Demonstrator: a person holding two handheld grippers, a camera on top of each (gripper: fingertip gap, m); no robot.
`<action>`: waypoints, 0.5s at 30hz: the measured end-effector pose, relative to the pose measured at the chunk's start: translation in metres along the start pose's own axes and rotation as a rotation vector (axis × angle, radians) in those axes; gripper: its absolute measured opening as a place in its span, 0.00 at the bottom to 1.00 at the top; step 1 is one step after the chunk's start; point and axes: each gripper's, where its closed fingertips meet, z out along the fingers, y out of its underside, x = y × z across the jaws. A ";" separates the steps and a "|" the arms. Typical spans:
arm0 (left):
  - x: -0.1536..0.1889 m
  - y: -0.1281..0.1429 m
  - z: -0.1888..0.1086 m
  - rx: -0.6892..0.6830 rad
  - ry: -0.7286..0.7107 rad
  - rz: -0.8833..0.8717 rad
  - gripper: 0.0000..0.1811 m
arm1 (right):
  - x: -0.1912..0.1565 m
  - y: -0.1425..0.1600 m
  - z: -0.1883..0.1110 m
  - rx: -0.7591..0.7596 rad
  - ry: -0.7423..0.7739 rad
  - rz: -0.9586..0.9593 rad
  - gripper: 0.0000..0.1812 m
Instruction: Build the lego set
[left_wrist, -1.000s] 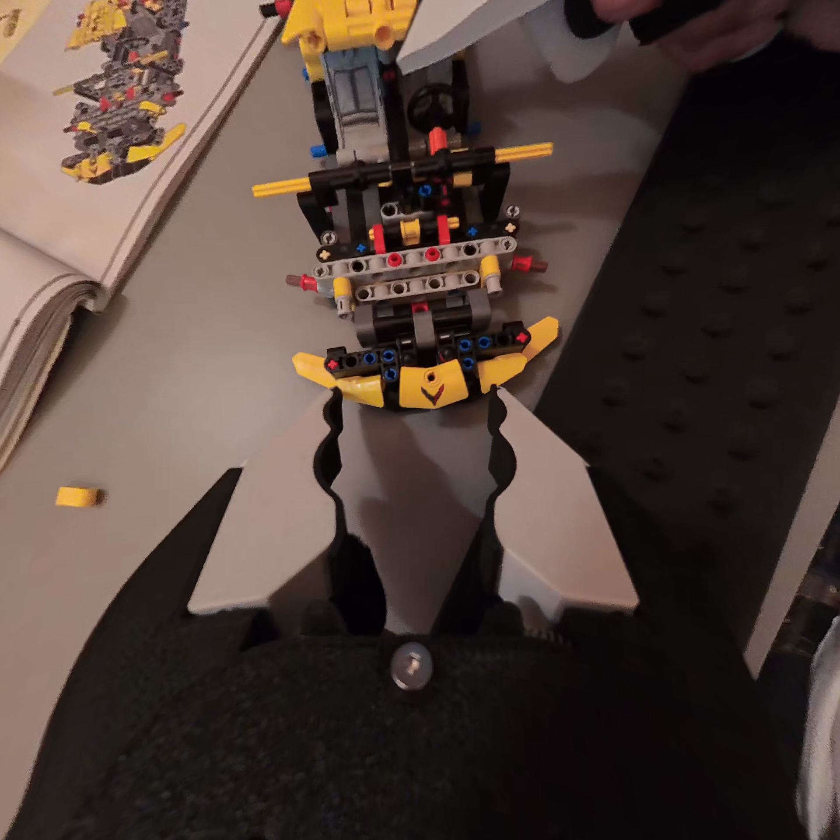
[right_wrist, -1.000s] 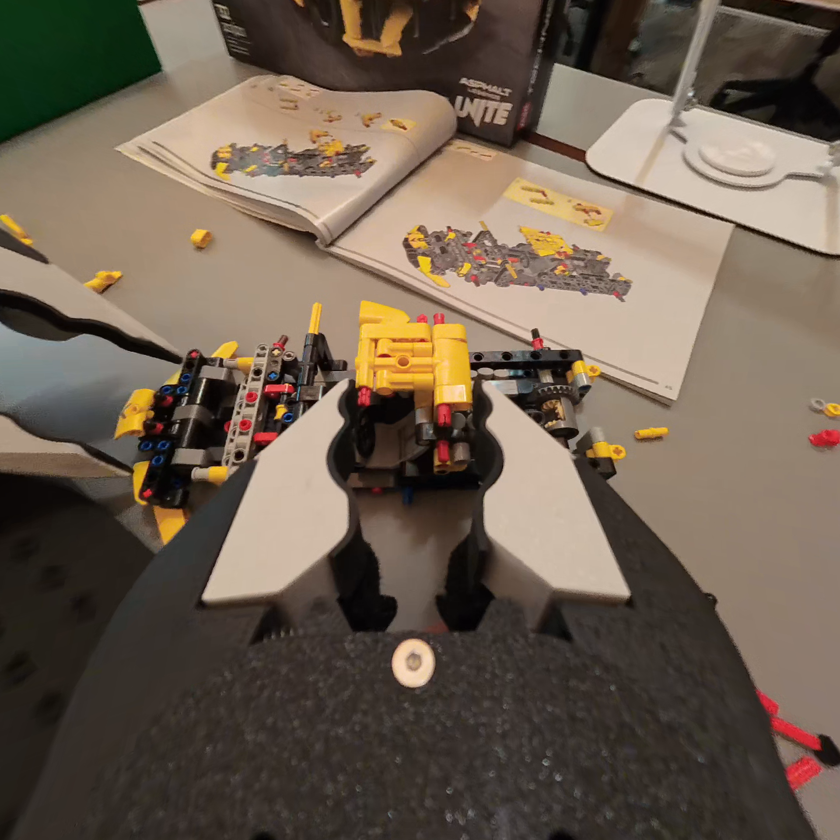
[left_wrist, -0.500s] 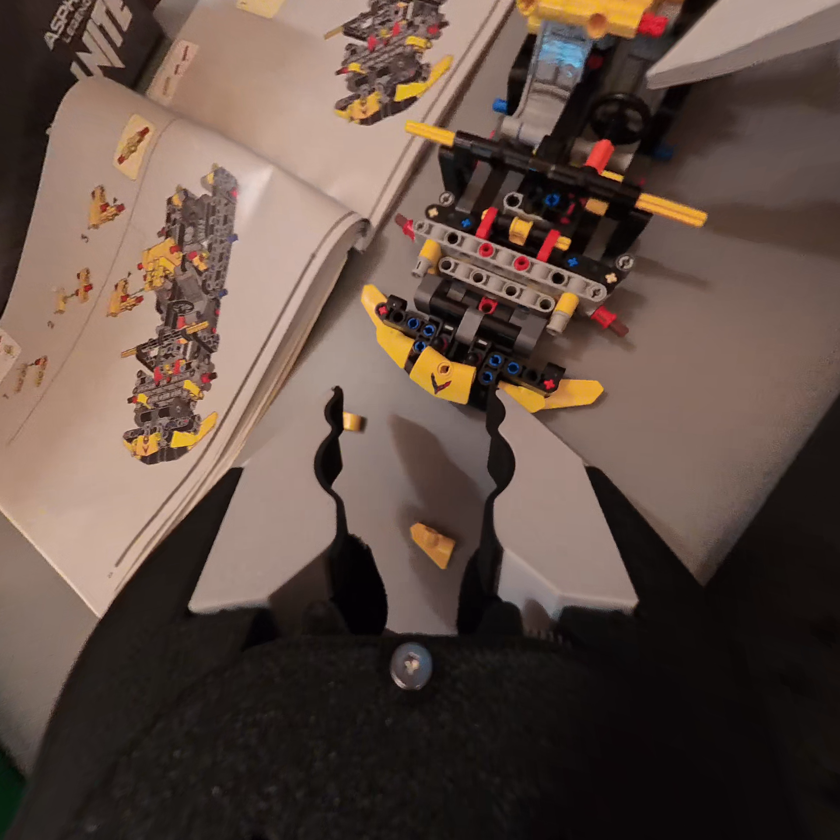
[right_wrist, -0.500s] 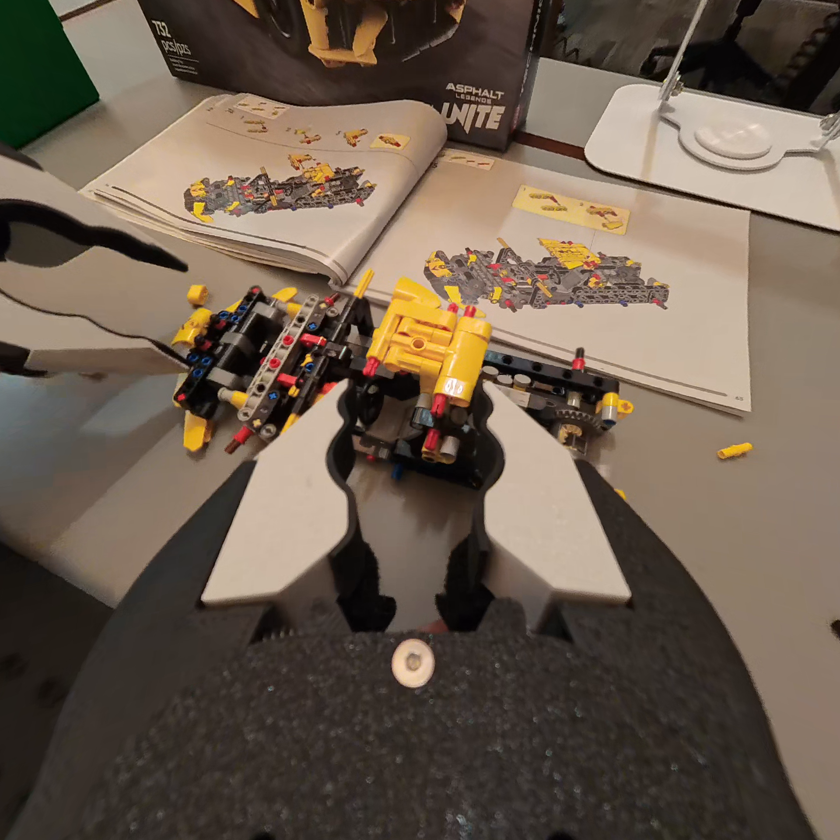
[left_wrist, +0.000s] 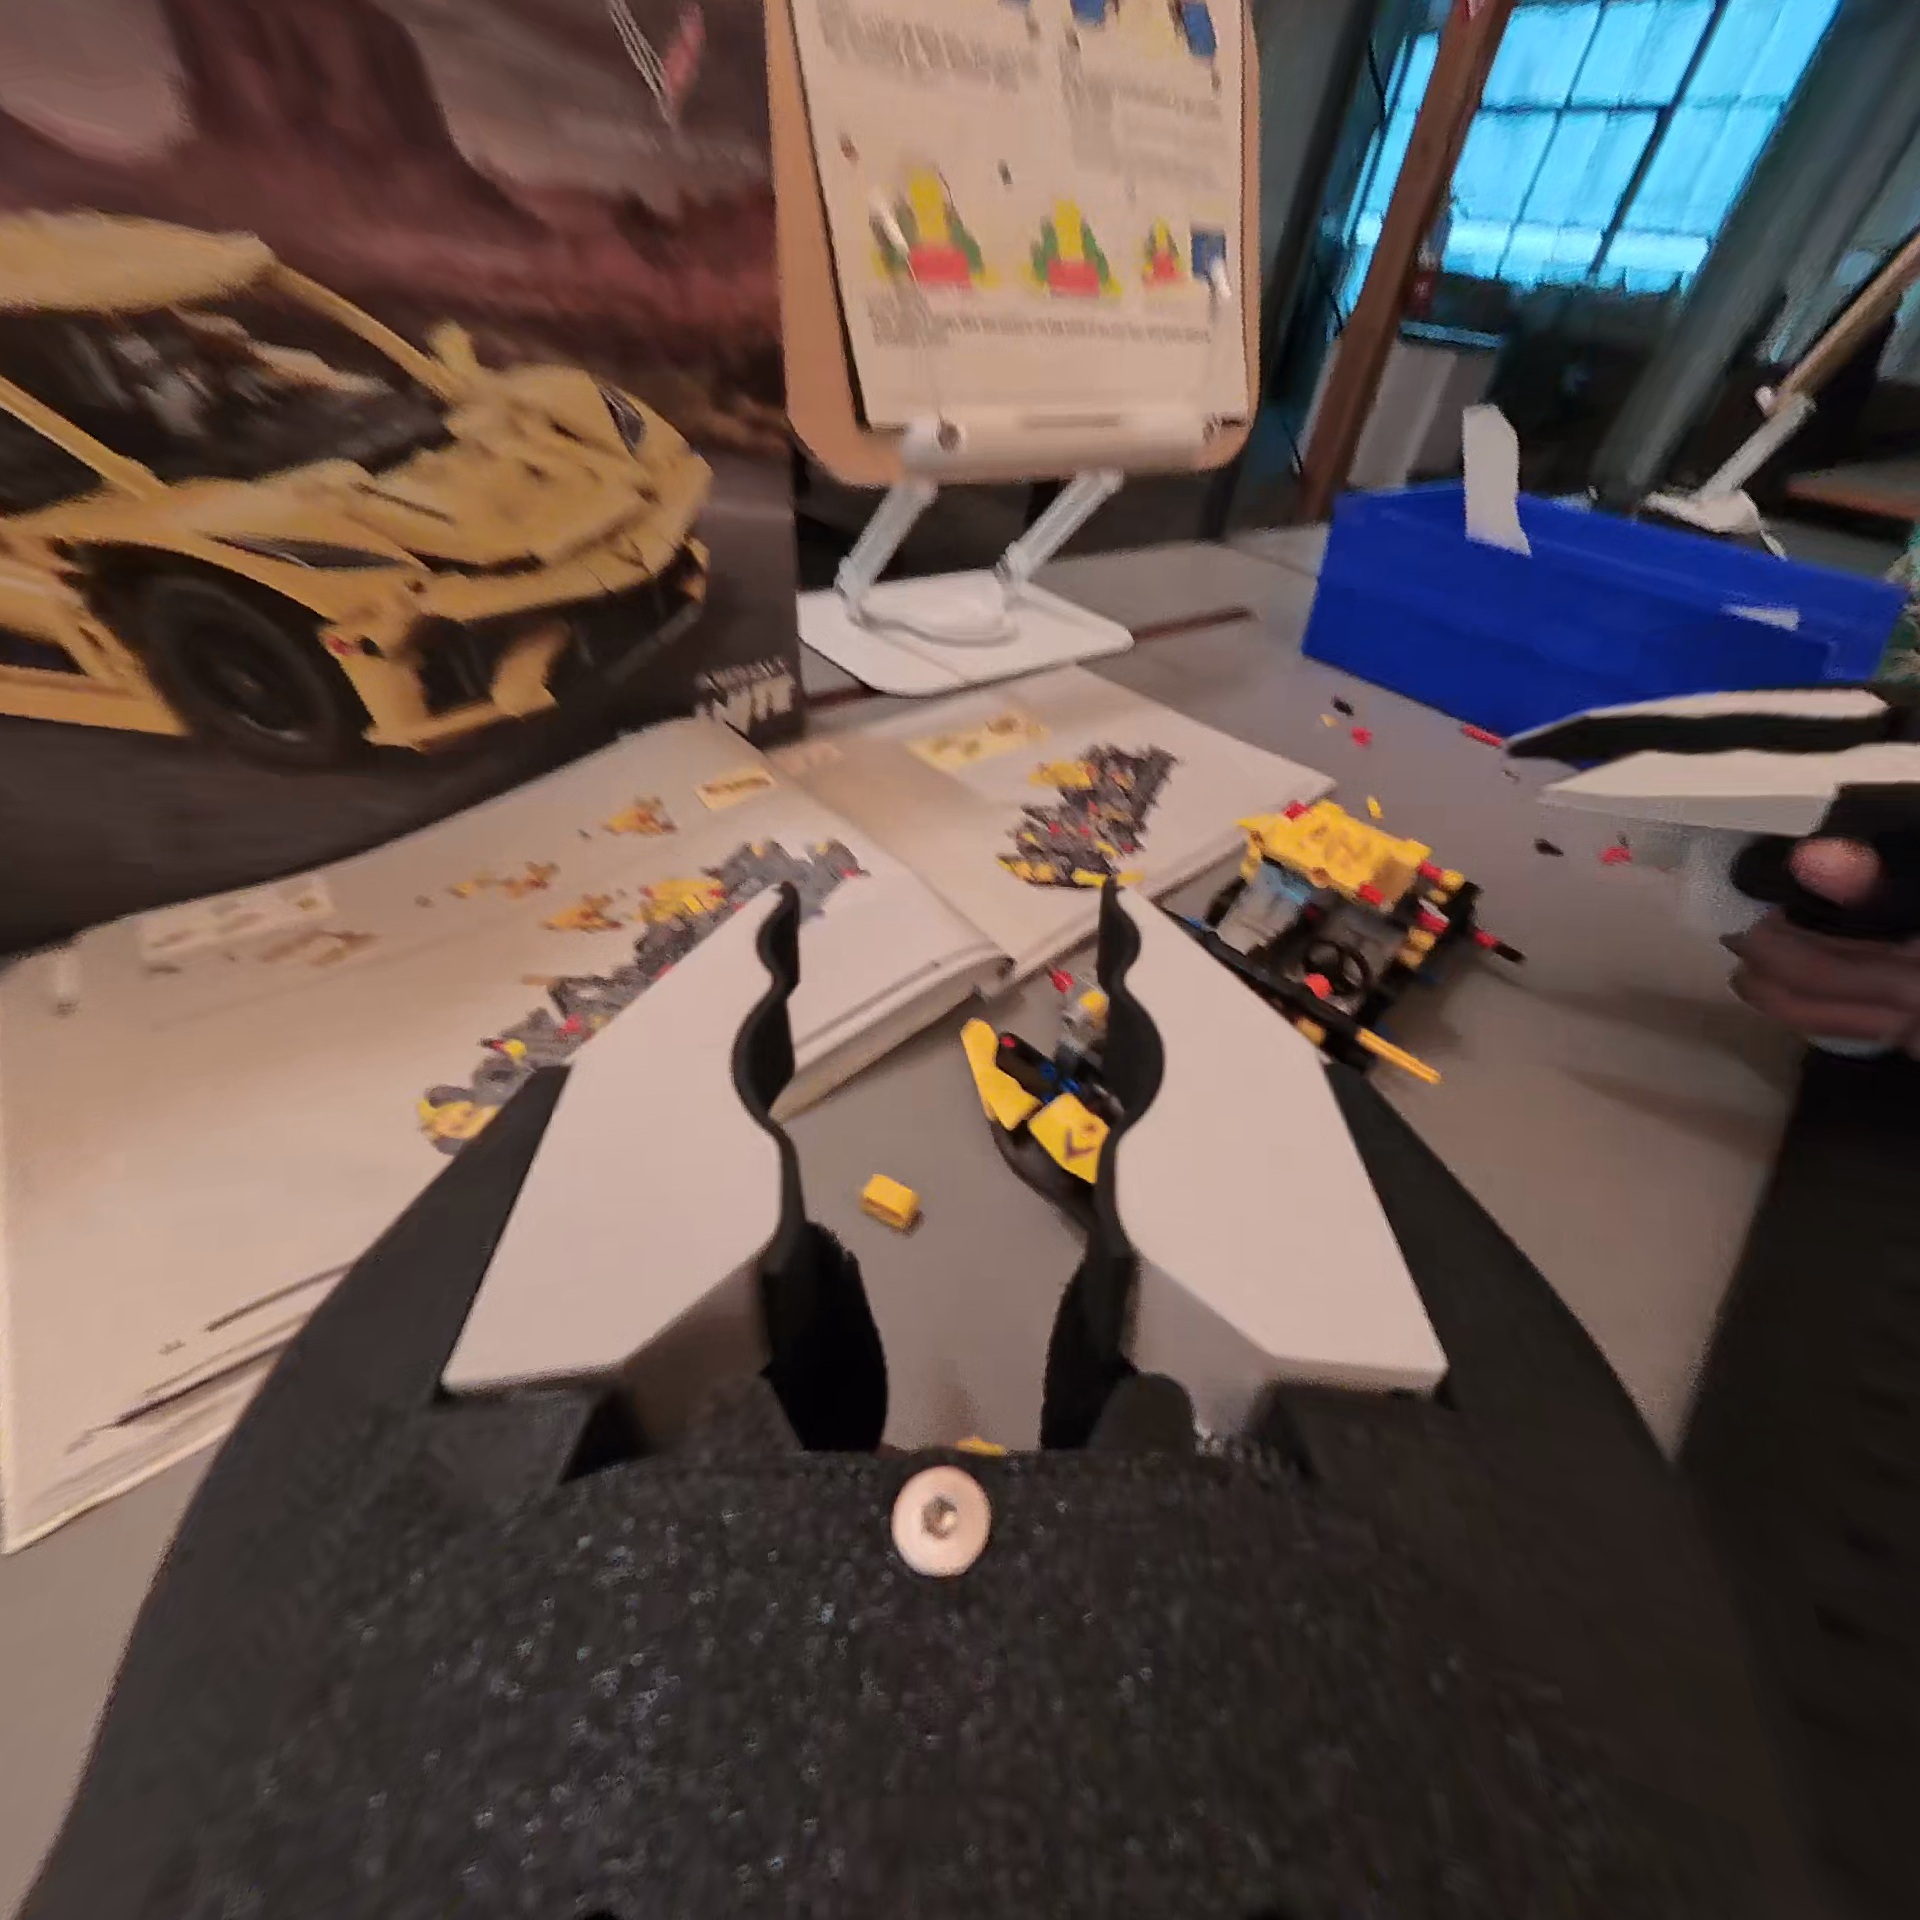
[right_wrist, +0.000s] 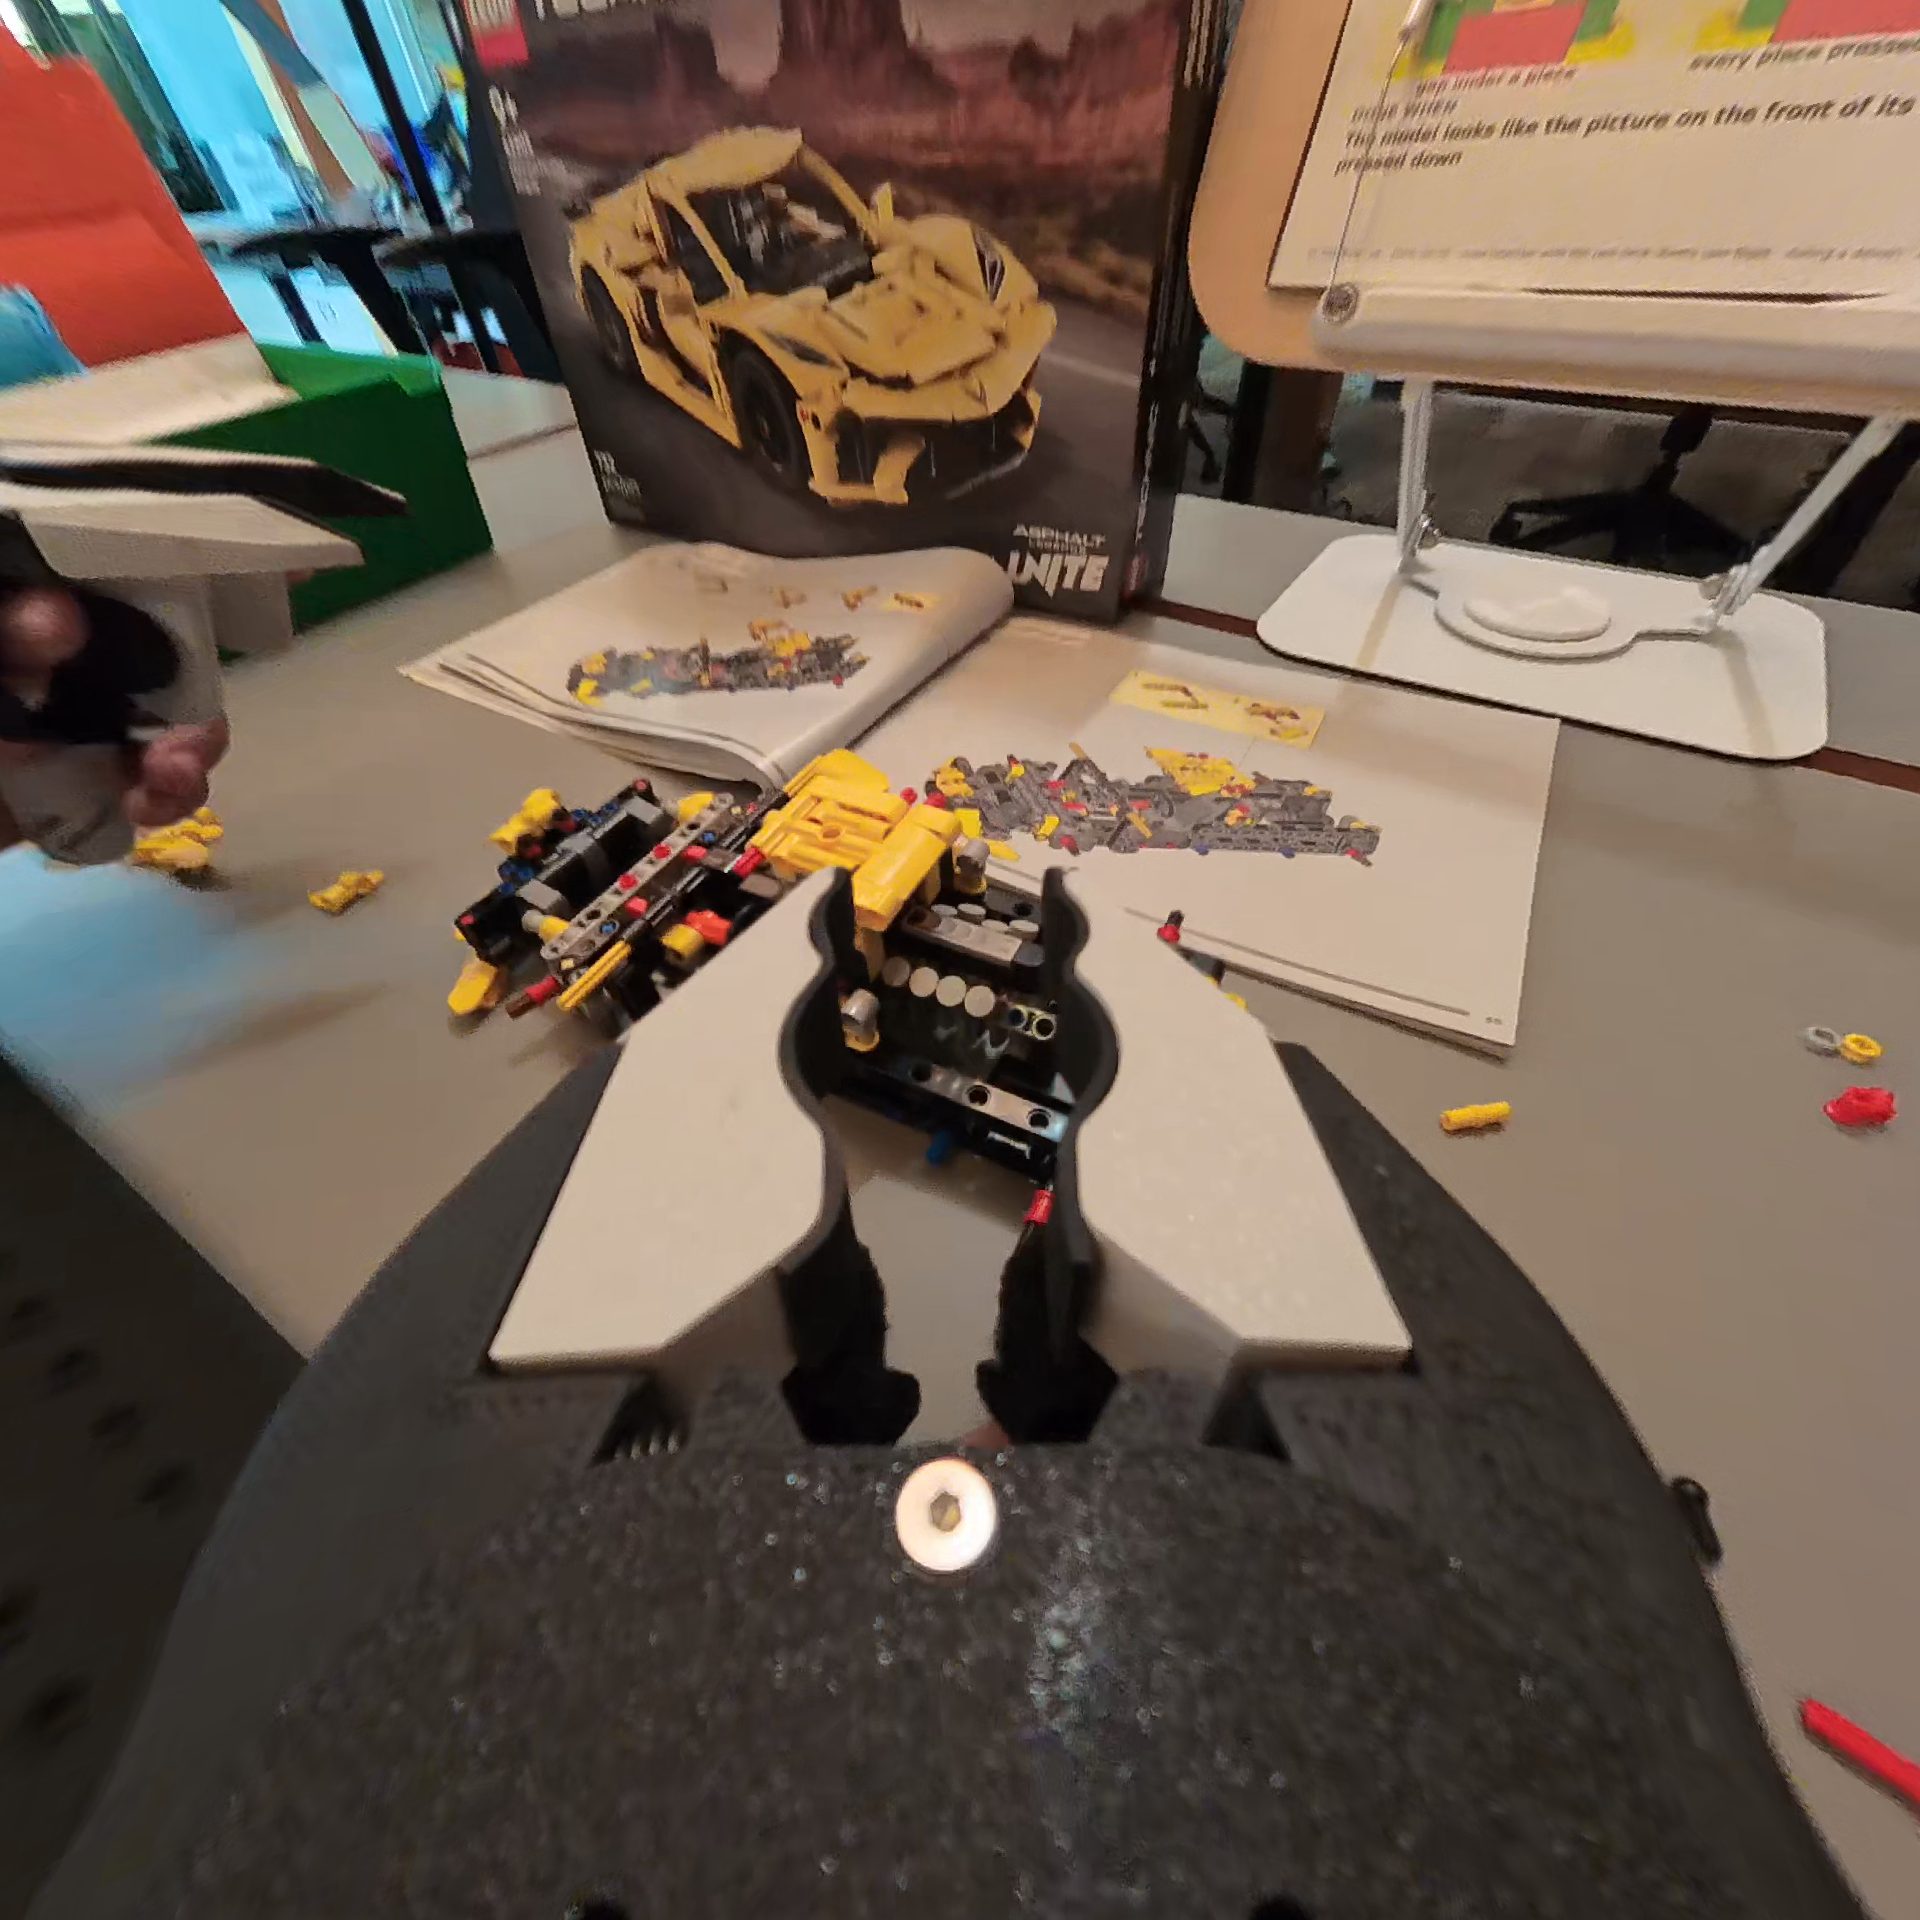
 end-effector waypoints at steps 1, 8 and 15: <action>-0.005 -0.003 -0.002 0.024 -0.031 0.007 0.32 | 0.001 0.000 0.000 0.013 -0.005 0.015 0.20; -0.013 -0.013 -0.010 0.082 -0.179 0.264 0.32 | 0.009 -0.004 0.002 0.057 -0.003 0.055 0.22; -0.018 -0.003 -0.006 0.020 -0.156 0.208 0.30 | 0.018 -0.012 0.006 0.104 0.055 0.006 0.24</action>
